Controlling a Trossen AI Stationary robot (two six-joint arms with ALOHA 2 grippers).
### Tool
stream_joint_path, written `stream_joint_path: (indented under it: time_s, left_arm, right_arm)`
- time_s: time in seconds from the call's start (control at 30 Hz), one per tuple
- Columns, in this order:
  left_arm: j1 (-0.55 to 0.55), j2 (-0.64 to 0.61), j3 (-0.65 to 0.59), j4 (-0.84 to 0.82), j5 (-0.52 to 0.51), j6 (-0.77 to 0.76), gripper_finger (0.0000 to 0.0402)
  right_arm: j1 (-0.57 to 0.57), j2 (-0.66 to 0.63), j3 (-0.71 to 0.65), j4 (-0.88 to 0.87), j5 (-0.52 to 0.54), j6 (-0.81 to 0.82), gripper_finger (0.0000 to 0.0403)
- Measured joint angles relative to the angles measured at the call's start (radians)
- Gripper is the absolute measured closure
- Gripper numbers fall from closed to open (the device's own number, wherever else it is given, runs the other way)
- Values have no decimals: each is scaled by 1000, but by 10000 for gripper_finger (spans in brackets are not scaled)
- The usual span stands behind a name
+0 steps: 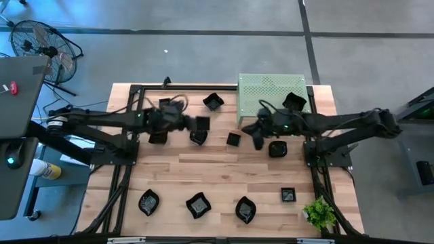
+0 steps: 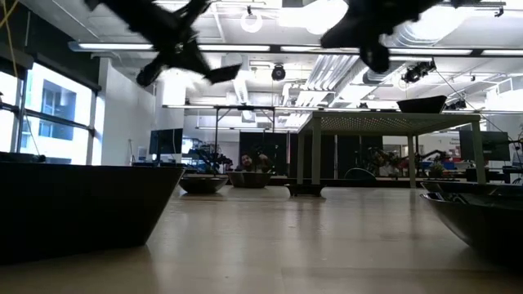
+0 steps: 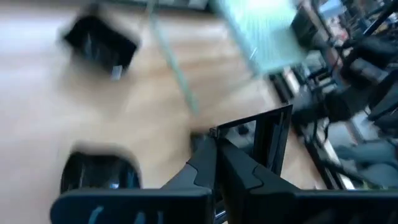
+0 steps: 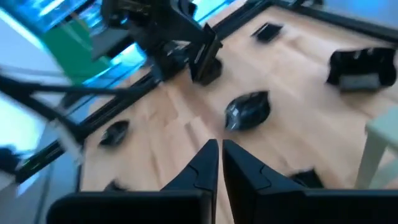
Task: Pick & Place Mini shaped plates
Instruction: Put the black square plate on the shelf
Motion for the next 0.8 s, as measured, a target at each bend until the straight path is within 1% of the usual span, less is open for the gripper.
stream_joint_path:
  time_s: [0.13, 0.27, 0.4, 0.53, 0.67, 0.8]
  left_arm:
    - [38, 85, 105, 42, -16, 125, 397]
    - [55, 144, 174, 76, -16, 214, 397]
    - [54, 160, 194, 136, -19, 268, 397]
    - [54, 161, 195, 161, -19, 289, 397]
    - [53, 161, 195, 162, -5, 302, 397]
    - [54, 161, 195, 164, -2, 313, 397]
  right_arm:
    - [-39, 113, 114, -2, 58, -23, 369]
    - [-83, 196, 230, -19, 85, -10, 337]
    - [-111, 256, 316, -43, 88, -7, 305]
    - [-119, 296, 359, -49, 78, 10, 288]
    - [-120, 314, 366, -53, 95, 23, 293]
    - [-122, 317, 366, -46, 102, 27, 331]
